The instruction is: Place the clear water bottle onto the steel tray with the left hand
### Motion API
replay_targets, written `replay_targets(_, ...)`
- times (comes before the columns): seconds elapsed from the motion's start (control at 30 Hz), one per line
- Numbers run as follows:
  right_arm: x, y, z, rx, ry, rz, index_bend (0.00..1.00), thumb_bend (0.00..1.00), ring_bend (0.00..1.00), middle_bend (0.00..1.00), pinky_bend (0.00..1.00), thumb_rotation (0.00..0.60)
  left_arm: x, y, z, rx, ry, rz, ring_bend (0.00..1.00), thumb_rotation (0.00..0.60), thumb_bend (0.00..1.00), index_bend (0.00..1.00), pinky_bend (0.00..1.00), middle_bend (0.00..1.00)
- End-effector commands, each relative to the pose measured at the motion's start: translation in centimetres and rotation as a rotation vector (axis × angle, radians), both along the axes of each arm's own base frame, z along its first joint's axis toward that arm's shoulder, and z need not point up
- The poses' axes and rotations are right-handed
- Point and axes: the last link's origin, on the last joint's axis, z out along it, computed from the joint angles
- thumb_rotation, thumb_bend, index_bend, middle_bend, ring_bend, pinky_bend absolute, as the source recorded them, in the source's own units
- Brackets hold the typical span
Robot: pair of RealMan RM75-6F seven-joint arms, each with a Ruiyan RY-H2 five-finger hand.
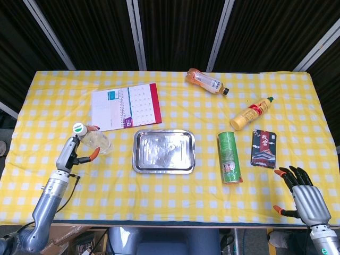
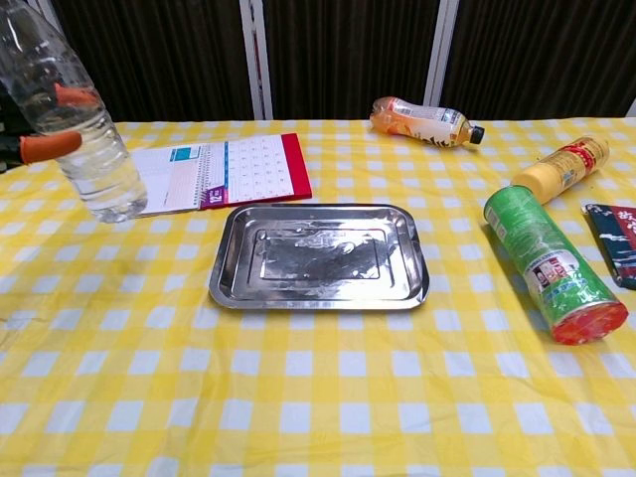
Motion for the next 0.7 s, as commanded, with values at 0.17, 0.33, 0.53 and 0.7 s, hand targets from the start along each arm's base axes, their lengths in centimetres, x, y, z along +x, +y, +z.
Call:
replay_targets(0.17,0.3,0.0,-0.4,0.015,0.001,0.006,0.19,0.16,0.04,0.15,0.02,0.600,-3.3,-0.3,1.9,0.045,0.037,0.095,0.00,0.600,0.65,0.49,0.00,0.20)
replay_targets(0.33,0.0,-0.1,-0.4,0.008,0.003,-0.008,0.19,0.16,0.04,0.15,0.02,0.600,-5.1,0.0,2.0,0.054,0.035,0.133,0.00,0.600,0.65,0.51,0.00,0.20)
replay_targets(0.53,-0.1,-0.1,-0.4,0.013,0.004,-0.012,0.19,0.16,0.04,0.15,0.02,0.600,-4.4,0.4,2.1,0.065,0.014,0.110,0.00,0.600,0.66,0.52,0.00,0.20)
replay_targets(0.7,-0.1,-0.1,-0.5,0.014,0.005,-0.011,0.19,0.16,0.04,0.15,0.02,0.600,-1.5,0.4,2.6,0.072,-0.007,0.042,0.00,0.600,0.66,0.53,0.00,0.21)
